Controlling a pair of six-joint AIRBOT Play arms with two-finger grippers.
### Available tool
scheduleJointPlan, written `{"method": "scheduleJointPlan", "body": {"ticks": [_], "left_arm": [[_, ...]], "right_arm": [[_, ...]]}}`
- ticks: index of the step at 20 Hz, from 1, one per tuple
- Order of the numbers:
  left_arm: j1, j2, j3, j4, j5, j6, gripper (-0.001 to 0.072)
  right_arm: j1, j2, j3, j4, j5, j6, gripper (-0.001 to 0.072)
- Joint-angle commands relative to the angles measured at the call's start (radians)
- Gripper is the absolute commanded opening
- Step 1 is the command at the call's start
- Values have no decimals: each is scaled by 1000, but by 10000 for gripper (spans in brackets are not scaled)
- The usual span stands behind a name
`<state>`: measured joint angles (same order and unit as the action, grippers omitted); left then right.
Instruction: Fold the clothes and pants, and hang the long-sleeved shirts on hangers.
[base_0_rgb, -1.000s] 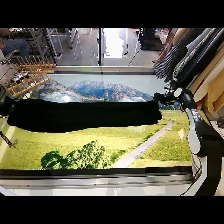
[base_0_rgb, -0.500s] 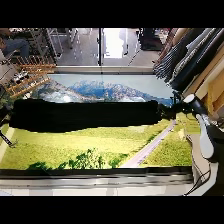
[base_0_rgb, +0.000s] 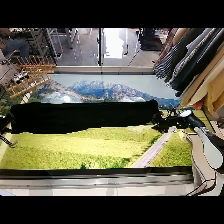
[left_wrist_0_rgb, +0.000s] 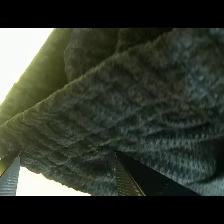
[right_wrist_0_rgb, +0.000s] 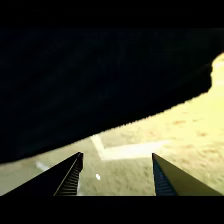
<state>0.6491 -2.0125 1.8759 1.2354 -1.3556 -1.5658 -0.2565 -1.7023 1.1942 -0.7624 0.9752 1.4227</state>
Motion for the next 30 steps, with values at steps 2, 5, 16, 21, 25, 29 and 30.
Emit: {"method": "scheduleJointPlan", "body": {"ticks": [2, 5, 16, 21, 25, 29, 30], "left_arm": [[-18, -18, 0, 5, 71, -51, 602], [-2, 7, 7, 7, 93, -20, 603], [47, 238, -167, -224, -62, 2, 603], [-8, 298, -520, -258, 306, -53, 603], [-17, 309, -663, -347, 565, -71, 603], [-18, 287, -668, -351, 694, -150, 600], [-18, 284, -668, -352, 734, -163, 561]], "right_arm": [[42, 4, -21, 60, -198, 8, 512], [44, 4, -21, 60, -183, 8, 512], [45, 4, -21, 17, -149, 8, 512], [45, 4, -21, 18, -145, 8, 512], [45, 4, -21, 19, -149, 8, 513], [45, 4, -21, 35, -157, 8, 519], [45, 4, -21, 58, -163, 8, 518]]}}
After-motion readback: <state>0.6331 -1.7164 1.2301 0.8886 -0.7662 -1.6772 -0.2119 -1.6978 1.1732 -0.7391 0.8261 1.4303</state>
